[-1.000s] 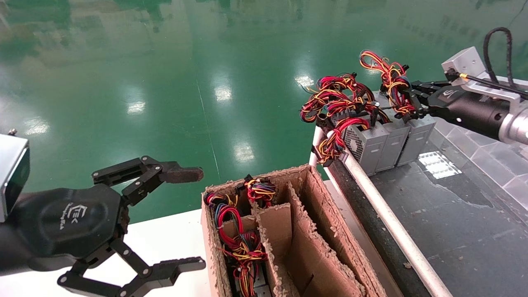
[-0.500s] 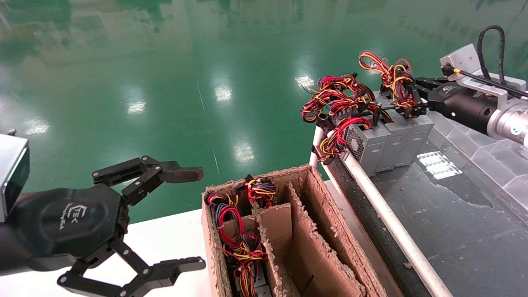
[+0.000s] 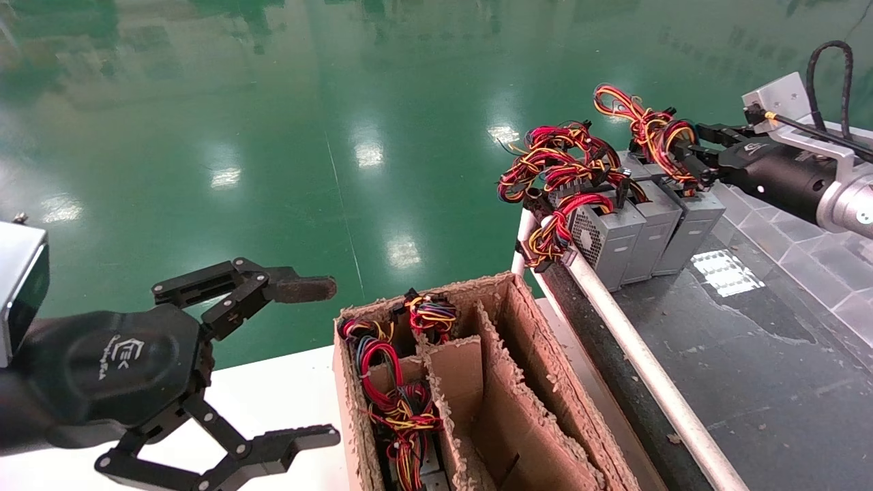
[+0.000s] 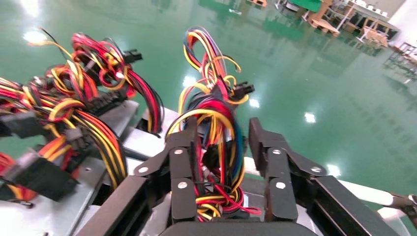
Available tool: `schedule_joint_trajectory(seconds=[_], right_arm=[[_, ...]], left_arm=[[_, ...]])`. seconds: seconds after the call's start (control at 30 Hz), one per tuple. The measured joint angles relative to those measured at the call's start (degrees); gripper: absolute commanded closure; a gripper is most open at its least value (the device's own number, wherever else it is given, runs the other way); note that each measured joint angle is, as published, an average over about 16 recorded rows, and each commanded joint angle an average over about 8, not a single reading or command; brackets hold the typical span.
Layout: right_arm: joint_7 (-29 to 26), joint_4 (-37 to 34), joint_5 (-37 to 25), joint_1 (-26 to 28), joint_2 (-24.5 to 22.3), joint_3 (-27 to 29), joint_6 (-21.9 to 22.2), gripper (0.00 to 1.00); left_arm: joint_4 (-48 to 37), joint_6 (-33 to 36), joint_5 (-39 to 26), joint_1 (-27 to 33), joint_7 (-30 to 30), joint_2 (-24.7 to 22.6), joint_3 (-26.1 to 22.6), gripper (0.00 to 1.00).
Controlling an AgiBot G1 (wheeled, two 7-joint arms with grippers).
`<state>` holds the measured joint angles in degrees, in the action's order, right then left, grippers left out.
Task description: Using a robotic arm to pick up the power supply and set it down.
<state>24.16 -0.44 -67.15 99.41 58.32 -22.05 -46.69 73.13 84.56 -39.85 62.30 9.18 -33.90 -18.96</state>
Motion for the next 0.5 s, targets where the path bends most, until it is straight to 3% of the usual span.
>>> schedule_joint_trajectory(seconds=[0.5], right_arm=[[-2.6,0.6,-0.7,1.4,-2.6,-0.5,-9.1,0.0]], left_arm=[[0.0,0.0,0.0,0.0,0.0,0.0,0.0,0.0]])
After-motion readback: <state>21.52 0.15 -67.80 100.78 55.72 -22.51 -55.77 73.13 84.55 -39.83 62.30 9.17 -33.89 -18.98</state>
